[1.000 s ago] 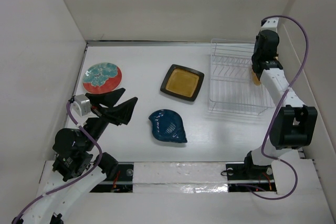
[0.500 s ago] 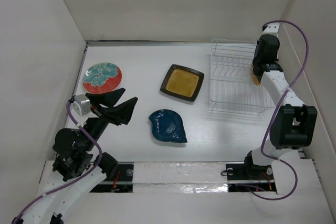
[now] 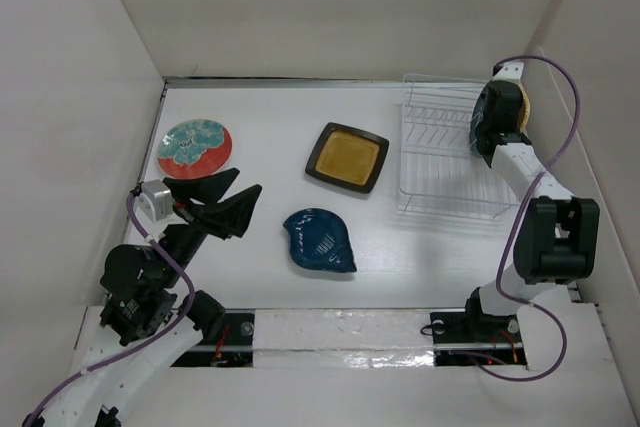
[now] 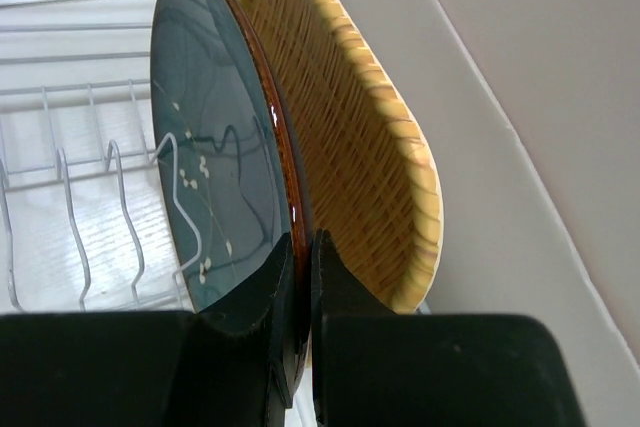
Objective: Load the plates into the dish rack
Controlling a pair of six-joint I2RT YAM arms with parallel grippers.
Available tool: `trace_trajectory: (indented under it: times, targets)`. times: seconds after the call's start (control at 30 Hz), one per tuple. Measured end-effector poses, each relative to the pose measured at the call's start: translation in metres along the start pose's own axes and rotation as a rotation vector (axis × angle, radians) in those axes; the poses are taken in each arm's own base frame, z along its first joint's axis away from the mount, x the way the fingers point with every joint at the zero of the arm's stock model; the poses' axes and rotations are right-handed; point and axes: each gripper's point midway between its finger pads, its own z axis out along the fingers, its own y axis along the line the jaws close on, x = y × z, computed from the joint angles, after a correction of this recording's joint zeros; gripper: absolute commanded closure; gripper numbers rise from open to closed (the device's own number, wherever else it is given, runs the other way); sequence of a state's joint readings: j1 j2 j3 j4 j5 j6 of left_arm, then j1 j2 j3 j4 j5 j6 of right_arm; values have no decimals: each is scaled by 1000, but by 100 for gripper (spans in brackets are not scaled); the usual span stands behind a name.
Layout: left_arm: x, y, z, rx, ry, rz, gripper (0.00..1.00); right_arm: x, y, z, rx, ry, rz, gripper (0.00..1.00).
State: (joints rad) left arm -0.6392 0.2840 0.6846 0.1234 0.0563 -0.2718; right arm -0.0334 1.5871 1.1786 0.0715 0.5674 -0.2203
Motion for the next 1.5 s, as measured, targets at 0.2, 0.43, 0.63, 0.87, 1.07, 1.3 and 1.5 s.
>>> trace_trajectory:
  times: [0.2, 0.43, 0.63, 0.87, 1.07, 1.3, 1.5]
  targets:
    - [0, 0, 0, 0, 0, 0, 55, 2, 3, 1, 6, 2, 70, 72]
    - [3, 0, 2, 0, 12, -4, 84, -25, -5, -8, 28, -76, 246, 42]
    - [12, 5, 8, -18, 40, -5, 100, -63, -20, -36, 6, -165, 436, 33]
    - [34, 14, 20, -49, 113, -5, 100, -118, -1, -105, -208, -320, 634, 83]
    - [71, 27, 35, -91, 232, -2, 100, -95, 59, -161, -482, -322, 676, 100]
    - [133, 48, 51, -156, 430, -4, 95, -31, 121, -210, -771, -209, 613, 100]
    - [167, 64, 60, -208, 555, 4, 93, -17, 163, -291, -1132, -173, 553, 100]
